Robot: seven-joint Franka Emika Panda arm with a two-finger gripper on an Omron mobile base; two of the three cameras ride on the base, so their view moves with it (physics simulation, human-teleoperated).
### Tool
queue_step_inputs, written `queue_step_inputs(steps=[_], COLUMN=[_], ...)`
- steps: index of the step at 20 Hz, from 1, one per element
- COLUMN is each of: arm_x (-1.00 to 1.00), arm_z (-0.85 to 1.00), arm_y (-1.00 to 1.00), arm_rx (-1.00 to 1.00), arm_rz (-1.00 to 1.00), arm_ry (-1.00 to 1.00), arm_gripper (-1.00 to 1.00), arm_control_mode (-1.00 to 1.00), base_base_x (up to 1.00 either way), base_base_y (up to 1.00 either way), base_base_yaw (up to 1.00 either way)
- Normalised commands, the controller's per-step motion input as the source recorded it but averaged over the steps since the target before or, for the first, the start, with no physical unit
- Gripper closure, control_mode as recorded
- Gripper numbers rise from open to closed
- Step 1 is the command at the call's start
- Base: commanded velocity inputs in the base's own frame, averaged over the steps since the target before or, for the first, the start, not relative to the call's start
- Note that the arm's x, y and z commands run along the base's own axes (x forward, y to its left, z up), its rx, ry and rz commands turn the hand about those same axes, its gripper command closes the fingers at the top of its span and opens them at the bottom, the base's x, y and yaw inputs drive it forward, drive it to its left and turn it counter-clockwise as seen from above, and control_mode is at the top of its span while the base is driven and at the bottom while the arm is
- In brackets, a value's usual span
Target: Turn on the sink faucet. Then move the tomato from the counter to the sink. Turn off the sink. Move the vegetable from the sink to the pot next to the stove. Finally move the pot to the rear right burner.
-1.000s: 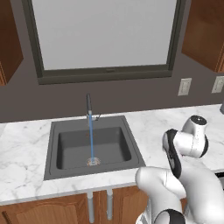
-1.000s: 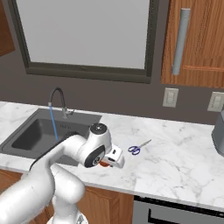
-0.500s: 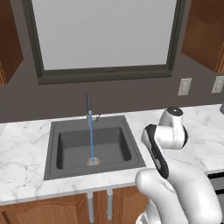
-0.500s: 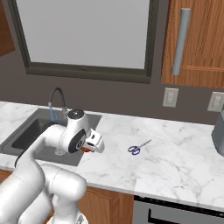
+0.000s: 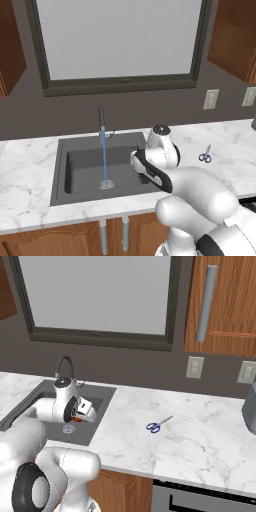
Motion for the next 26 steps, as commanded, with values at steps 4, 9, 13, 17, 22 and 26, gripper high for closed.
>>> queue_step_inputs(steps=[4,9,13,17,22,26], arm_x=[0.53,0.42,0.15,0.31,0.43,0.36], arm_z=[-0.28,-0.27,-0.12,-0.18,-0.35,-0.40], arm_y=[0.94,0.68,0.08,0.10,0.16,0.15], arm_rx=[0.00,0.00,0.00,0.00,0.00,-0.03], arm_rz=[0.05,0.02,0.01,0.00,0.03,0.03], arm_ry=[0.01,0.03,0.05,0.03,0.04,0.06], arm_gripper=[1.00,1.00,1.00,1.00,1.00,1.00], arm_control_mode=[-1.00,-1.00,-1.00,-1.00,-1.00,-1.00], base_base_x=[0.00,0.00,0.00,0.00,0.00,0.00], base_base_y=[0.00,0.00,0.00,0.00,0.00,0.00], base_base_yaw=[0.00,0.00,0.00,0.00,0.00,0.00])
